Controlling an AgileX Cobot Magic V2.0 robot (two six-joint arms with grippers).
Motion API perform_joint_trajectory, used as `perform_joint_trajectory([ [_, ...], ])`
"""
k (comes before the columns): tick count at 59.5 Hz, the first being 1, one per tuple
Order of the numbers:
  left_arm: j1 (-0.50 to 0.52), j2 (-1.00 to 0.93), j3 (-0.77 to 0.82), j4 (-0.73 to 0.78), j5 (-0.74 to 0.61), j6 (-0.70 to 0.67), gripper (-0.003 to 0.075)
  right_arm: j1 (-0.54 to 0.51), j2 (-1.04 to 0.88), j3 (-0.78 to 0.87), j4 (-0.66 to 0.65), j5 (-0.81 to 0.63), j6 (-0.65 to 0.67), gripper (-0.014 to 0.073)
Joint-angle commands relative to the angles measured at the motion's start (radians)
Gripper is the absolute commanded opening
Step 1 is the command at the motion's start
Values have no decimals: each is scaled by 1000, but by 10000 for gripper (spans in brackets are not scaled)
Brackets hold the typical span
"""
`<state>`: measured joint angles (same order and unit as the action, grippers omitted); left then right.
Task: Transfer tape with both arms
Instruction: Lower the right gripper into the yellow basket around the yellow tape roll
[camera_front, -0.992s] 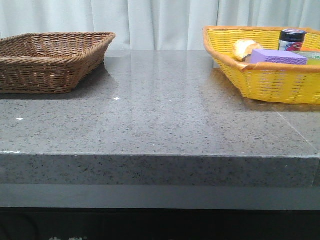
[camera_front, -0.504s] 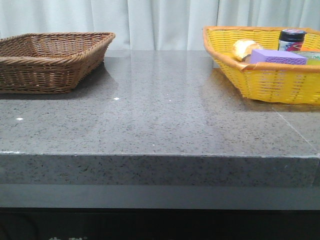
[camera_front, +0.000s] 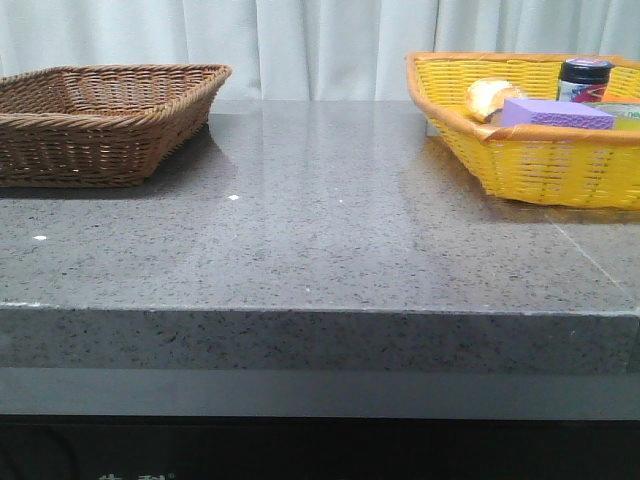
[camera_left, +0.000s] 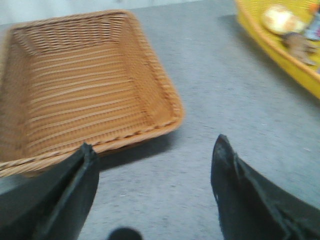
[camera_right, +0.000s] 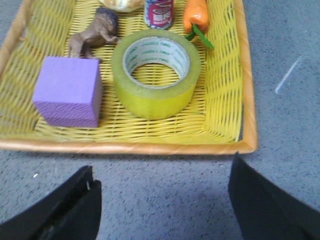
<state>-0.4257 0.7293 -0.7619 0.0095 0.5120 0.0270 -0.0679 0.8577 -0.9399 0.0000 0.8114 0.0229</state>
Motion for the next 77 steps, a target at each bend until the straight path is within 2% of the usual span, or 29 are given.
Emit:
perform_joint_trajectory([
  [1,-67,1,-25,-10,-70,5,479,-36,74,-105,-17,-24,0,549],
  [13,-154,1,-25,-10,-70,5,479,-95,266,-290,0,69,-1,549],
  [26,-159,1,-25,-10,-70,5,479,-97,496,-500,29,222,-58,527],
  [46,-159,1,-25,-10,-70,5,479,-97,798,-772,59,347,-133,517],
  [56,-159,1,-25,-10,-70,5,479,-97,907,-843,61,371,-155,517],
  [70,-159,1,-25,-10,-70,5,479,-97,1005,-853,89,377,-168,516],
  [77,-159,1,-25,-10,-70,5,479,-97,1032,-853,117,382,-190,447],
])
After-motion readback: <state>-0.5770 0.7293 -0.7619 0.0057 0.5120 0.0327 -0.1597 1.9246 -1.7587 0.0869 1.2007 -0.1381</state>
